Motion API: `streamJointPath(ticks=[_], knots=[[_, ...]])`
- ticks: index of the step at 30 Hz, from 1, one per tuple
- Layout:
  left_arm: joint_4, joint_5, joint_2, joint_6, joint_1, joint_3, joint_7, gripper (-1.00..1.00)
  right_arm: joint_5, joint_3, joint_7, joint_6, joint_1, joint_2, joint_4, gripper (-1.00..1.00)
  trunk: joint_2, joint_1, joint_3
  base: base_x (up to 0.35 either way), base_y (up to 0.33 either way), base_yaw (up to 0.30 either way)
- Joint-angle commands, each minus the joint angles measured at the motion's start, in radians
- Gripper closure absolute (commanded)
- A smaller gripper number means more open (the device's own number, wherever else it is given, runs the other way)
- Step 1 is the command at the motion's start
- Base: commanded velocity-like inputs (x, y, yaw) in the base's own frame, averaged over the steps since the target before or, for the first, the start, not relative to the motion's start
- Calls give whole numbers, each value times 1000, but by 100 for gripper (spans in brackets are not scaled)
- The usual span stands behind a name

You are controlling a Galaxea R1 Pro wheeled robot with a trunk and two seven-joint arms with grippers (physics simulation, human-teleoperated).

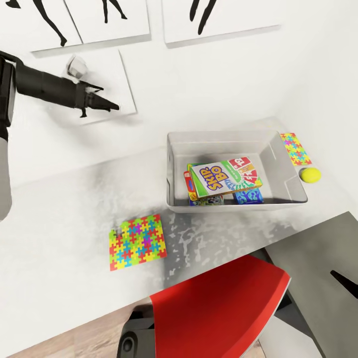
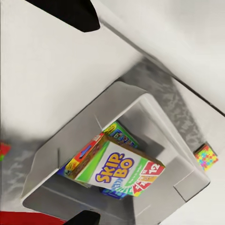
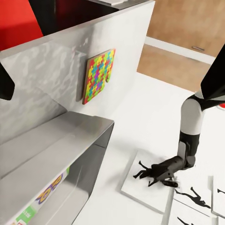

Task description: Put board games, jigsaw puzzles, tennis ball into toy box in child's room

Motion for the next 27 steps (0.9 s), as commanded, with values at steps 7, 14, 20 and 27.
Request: streamJointPath(ticks=[7, 14, 20, 27], knots=[[-99, -30, 55, 8, 83, -1, -9, -100, -3, 0, 1, 11, 0, 0, 2, -100, -1, 1, -1, -3, 0, 0], [-187, -30, 61, 8, 175, 0, -9, -100, -3, -1, 1, 11, 0, -1, 6, -100, -1, 1, -1, -183, 0, 0], [-205, -29, 62, 8, 193, 0, -9, -100, -5, -1, 1, 11, 0, -1, 7, -100, -1, 1, 0, -136, 0, 0], [-209, -29, 63, 8, 197, 1, -9, -100, -6, -1, 1, 11, 0, -1, 7, -100, -1, 1, 8, -25, 0, 0]])
